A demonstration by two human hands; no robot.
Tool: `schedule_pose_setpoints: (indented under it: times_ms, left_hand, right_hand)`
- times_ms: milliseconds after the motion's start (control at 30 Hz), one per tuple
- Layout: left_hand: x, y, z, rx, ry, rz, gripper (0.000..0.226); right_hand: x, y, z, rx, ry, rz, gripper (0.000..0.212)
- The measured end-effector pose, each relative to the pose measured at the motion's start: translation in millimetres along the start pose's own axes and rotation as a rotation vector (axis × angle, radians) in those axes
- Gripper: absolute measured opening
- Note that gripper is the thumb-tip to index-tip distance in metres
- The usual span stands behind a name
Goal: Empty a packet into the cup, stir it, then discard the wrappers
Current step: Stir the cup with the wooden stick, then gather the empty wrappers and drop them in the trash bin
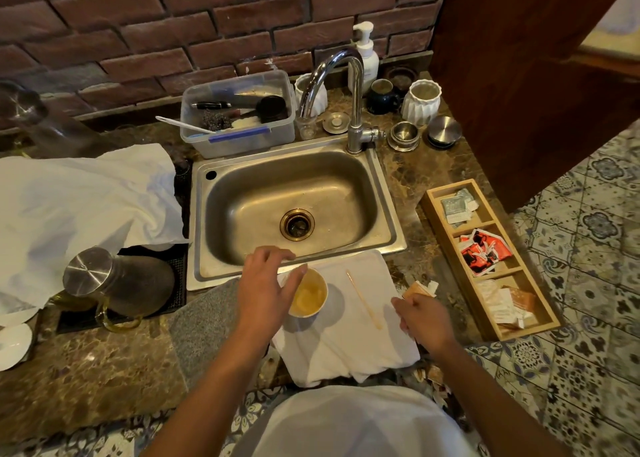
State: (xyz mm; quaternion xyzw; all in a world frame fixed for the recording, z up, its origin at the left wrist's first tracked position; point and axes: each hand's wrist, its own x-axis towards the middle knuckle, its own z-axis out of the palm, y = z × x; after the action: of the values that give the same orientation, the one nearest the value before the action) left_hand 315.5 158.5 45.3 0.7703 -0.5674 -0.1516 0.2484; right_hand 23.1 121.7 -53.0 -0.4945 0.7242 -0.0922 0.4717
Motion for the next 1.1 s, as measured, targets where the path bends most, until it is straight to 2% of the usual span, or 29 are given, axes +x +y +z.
schedule_pose_setpoints:
  times_ms: [167, 500, 700, 833, 1100]
  left_hand:
    - [27.0, 43.1, 21.9, 0.042, -0.094, 0.232, 0.030]
    - [72.8, 106.6, 92.0, 0.196, -0.348, 0.514, 0.040]
    - [73.0, 134.3, 141.8, 0.267, -0.495, 0.585, 0.039]
    - [65.7, 142.2, 167.5, 0.316, -0.628, 0.587, 0.040]
    - [50.2, 143.4, 191.2, 0.380, -0.738, 0.585, 0.043]
  right_hand:
    - [-2.6, 2.7, -19.0, -0.229, 0.173, -0.080, 0.028]
    - [0.4, 21.4, -31.3, -0.246, 0.256, -0.017, 0.041]
    - [4.7, 20.1, -24.3, -0.245, 0.347, 0.001, 0.042]
    - [7.0, 25.8, -22.0, -0.247, 0.345, 0.039, 0.041]
    - [16.3, 38.5, -22.0, -0.216, 0.302, 0.057, 0.030]
